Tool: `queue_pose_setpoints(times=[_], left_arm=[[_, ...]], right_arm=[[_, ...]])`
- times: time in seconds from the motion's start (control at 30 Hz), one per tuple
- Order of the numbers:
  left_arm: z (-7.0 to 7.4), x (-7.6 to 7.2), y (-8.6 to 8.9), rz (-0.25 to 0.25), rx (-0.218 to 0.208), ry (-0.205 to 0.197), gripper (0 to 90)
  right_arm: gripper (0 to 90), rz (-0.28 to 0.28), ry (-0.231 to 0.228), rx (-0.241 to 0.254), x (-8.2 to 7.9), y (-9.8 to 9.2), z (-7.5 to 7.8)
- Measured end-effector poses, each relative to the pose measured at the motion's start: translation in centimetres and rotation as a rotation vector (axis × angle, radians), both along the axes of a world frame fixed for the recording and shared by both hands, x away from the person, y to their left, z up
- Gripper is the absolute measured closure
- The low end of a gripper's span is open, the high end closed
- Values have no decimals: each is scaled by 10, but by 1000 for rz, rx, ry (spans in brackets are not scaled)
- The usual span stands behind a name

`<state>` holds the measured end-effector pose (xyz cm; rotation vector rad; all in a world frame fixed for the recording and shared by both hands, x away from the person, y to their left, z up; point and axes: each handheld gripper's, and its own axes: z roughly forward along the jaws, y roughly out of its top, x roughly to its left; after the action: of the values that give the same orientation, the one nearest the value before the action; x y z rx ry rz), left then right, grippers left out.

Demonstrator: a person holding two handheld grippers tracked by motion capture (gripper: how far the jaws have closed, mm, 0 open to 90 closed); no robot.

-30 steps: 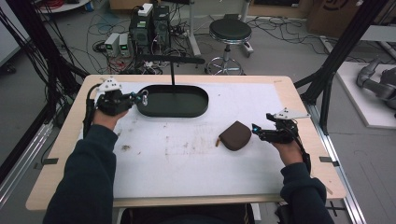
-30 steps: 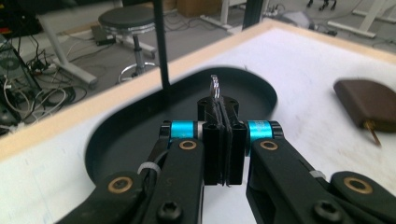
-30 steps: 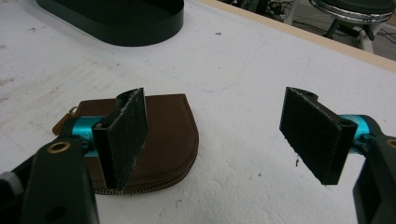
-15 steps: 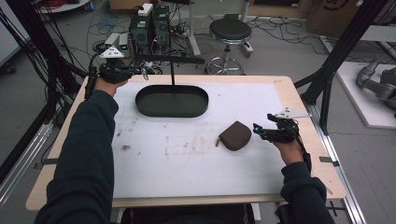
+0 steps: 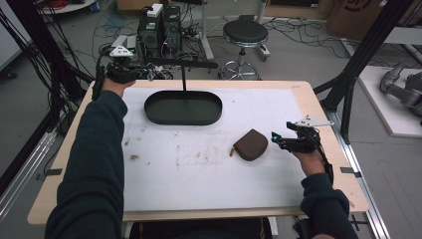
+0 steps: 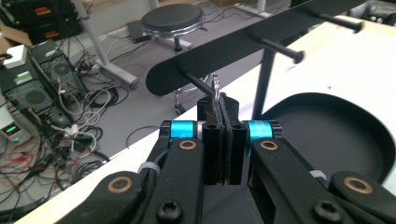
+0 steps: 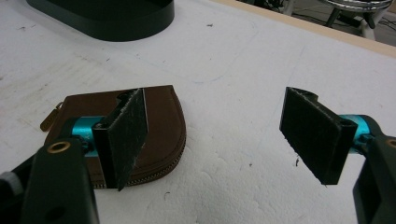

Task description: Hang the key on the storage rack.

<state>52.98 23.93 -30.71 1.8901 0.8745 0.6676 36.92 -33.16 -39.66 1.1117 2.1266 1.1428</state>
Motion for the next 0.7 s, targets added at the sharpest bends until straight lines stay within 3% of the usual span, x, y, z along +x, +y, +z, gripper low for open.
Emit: queue_pose_setpoints(times=[0.13,0.2,0.33,0.37,0.43,0.47,0.5,0.7], left_arm=[[-1,3,0,21,-19,-6,882],[-1,3,0,4,-33,-7,882],[-3,2,-8,-59,-10,4,882],[-3,3,-11,-53,5,0,881],[-3,3,-11,-45,-5,-6,881],[0,2,-10,-38,-41,-24,882],[1,2,-8,-38,-43,-27,882],[3,0,4,-14,-38,-9,882]], right_arm=[[238,3,-1,-4,0,2,-1],[238,4,3,-4,0,1,0],[238,-2,5,0,0,1,-1],[238,0,4,-4,0,2,-1],[238,2,2,-6,0,2,-1],[238,0,4,-5,-1,2,0],[238,0,4,-6,-1,2,0],[238,0,4,-7,0,1,-1]])
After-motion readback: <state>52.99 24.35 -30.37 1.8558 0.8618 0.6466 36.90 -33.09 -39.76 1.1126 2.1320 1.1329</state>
